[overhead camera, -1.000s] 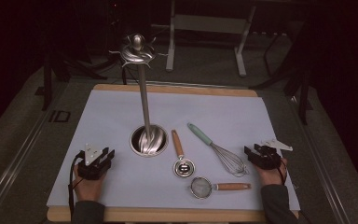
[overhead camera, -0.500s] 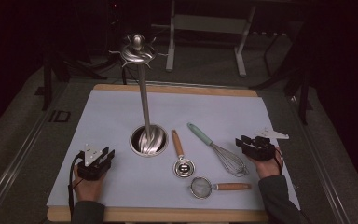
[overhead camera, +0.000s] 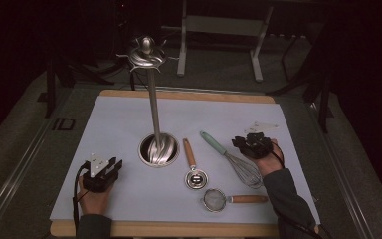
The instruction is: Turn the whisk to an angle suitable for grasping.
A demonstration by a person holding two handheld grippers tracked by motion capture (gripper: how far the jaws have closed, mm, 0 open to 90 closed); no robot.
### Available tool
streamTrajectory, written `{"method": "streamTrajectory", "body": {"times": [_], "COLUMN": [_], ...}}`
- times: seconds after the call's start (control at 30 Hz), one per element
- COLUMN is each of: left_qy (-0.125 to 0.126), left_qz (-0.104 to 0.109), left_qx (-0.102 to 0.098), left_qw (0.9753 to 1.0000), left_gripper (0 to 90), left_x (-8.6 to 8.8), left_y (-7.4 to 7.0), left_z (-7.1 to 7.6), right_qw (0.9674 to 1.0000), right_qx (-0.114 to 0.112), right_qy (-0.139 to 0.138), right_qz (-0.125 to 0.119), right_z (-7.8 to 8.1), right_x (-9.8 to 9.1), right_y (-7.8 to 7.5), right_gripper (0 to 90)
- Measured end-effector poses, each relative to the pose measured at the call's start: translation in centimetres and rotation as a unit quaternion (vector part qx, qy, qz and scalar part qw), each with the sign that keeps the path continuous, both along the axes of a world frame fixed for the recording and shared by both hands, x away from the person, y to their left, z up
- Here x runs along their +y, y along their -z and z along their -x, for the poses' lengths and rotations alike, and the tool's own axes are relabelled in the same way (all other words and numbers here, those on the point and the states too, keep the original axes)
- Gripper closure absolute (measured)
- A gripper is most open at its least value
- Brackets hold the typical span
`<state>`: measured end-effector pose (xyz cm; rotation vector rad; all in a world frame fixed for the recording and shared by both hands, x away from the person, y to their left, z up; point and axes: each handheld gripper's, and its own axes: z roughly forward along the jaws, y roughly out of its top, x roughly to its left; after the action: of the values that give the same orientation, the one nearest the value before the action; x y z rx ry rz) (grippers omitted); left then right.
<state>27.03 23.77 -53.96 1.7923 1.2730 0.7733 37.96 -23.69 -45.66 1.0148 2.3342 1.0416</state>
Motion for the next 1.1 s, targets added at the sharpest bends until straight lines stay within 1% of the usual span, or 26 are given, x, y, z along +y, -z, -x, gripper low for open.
{"method": "streamTrajectory", "body": {"times": [0.03, 0.07, 0.1, 0.13, 0.2, 0.23, 0.27, 0.3, 0.33, 0.4, 0.47, 0.57, 0.6, 0.63, 0.67, 0.7, 0.73, 0.77, 0.8, 0.83, 0.87, 0.9, 0.93, 0.97, 1.0, 1.1], "left_qy": [0.0, 0.0, 0.0, 0.0, 0.0, 0.0, 0.0, 0.0, 0.0, 0.0, 0.0, 0.0, 0.001, 0.001, 0.001, 0.001, 0.001, 0.001, 0.002, 0.002, 0.003, 0.003, 0.002, 0.002, 0.002, 0.002], "left_qz": [0.0, 0.0, 0.0, 0.0, 0.001, 0.001, 0.001, 0.001, 0.001, 0.002, 0.002, 0.002, 0.001, 0.001, 0.002, 0.002, 0.002, 0.002, 0.001, 0.001, 0.001, 0.001, 0.001, 0.001, 0.002, 0.001], "left_qx": [0.0, 0.0, 0.0, 0.001, 0.001, 0.001, 0.001, 0.001, 0.001, 0.001, 0.002, 0.002, 0.003, 0.003, 0.003, 0.003, 0.004, 0.004, 0.004, 0.004, 0.005, 0.005, 0.005, 0.005, 0.005, 0.006], "left_qw": [1.0, 1.0, 1.0, 1.0, 1.0, 1.0, 1.0, 1.0, 1.0, 1.0, 1.0, 1.0, 1.0, 1.0, 1.0, 1.0, 1.0, 1.0, 1.0, 1.0, 1.0, 1.0, 1.0, 1.0, 1.0, 1.0], "left_gripper": [70.4, 70.5, 70.5, 70.5, 70.5, 70.4, 70.4, 70.4, 70.4, 70.3, 70.3, 70.1, 70.1, 70.1, 70.1, 70.1, 70.1, 70.0, 69.9, 69.8, 69.8, 69.7, 69.7, 69.6, 69.6, 69.5], "left_x": [0.0, 0.0, 0.0, 0.0, 0.0, 0.0, 0.0, 0.0, 0.0, 0.0, 0.0, 0.0, 0.0, 0.0, 0.0, 0.0, 0.0, 0.0, 0.0, 0.0, 0.0, 0.0, 0.0, 0.0, 0.0, 0.0], "left_y": [0.0, 0.0, 0.0, 0.0, 0.0, 0.0, 0.0, 0.0, 0.0, 0.0, 0.0, 0.0, 0.0, 0.0, 0.0, 0.0, 0.0, 0.0, 0.0, 0.0, 0.0, 0.0, 0.0, 0.0, 0.0, 0.0], "left_z": [0.0, 0.0, 0.0, 0.0, 0.0, 0.0, 0.0, 0.0, 0.0, 0.0, 0.0, -0.1, 0.0, 0.0, -0.1, -0.1, -0.1, -0.1, -0.1, -0.1, -0.1, -0.1, -0.1, -0.1, -0.1, -0.1], "right_qw": [1.0, 0.9999, 0.9999, 0.9997, 0.9995, 0.999, 0.9981, 0.9981, 0.9969, 0.9966, 0.995, 0.9939, 0.9923, 0.9923, 0.991, 0.991, 0.9894, 0.9894, 0.9872, 0.9872, 0.9852, 0.9852, 0.9828, 0.9828, 0.9809, 0.9794], "right_qx": [0.0, 0.007, 0.007, 0.012, 0.017, 0.023, 0.037, 0.037, 0.055, 0.06, 0.077, 0.085, 0.096, 0.096, 0.106, 0.106, 0.115, 0.115, 0.127, 0.127, 0.14, 0.14, 0.155, 0.155, 0.169, 0.18], "right_qy": [0.0, -0.007, -0.007, -0.011, -0.013, -0.017, -0.021, -0.021, -0.022, -0.023, -0.023, -0.026, -0.029, -0.029, -0.034, -0.034, -0.04, -0.04, -0.045, -0.045, -0.047, -0.047, -0.043, -0.043, -0.04, -0.04], "right_qz": [0.0, 0.009, 0.009, 0.021, 0.025, 0.034, 0.043, 0.043, 0.052, 0.052, 0.059, 0.065, 0.072, 0.072, 0.074, 0.074, 0.079, 0.079, 0.086, 0.086, 0.088, 0.088, 0.09, 0.09, 0.087, 0.082], "right_z": [0.0, -0.5, -0.5, -1.0, -1.1, -1.5, -1.9, -1.9, -2.4, -2.6, -3.2, -3.7, -4.1, -4.1, -4.5, -4.5, -4.7, -4.7, -4.8, -4.8, -5.0, -5.0, -5.3, -5.3, -5.5, -5.7], "right_x": [0.0, 0.8, 0.8, 1.5, 1.7, 2.2, 2.7, 2.7, 3.1, 3.2, 3.5, 3.6, 3.8, 3.8, 3.9, 3.9, 4.2, 4.2, 4.4, 4.4, 4.6, 4.6, 4.7, 4.7, 4.6, 4.5], "right_y": [0.0, 0.0, 0.0, 0.1, 0.1, 0.3, 0.6, 0.6, 1.1, 1.2, 1.8, 2.0, 2.2, 2.2, 2.3, 2.3, 2.4, 2.4, 2.5, 2.5, 2.7, 2.7, 3.0, 3.0, 3.2, 3.1], "right_gripper": [77.6, 77.8, 77.8, 78.7, 78.7, 78.7, 78.7, 78.7, 78.6, 78.5, 78.5, 78.5, 78.5, 78.5, 78.2, 78.2, 77.3, 77.3, 75.8, 75.8, 74.9, 74.9, 74.4, 74.4, 72.5, 72.1]}}
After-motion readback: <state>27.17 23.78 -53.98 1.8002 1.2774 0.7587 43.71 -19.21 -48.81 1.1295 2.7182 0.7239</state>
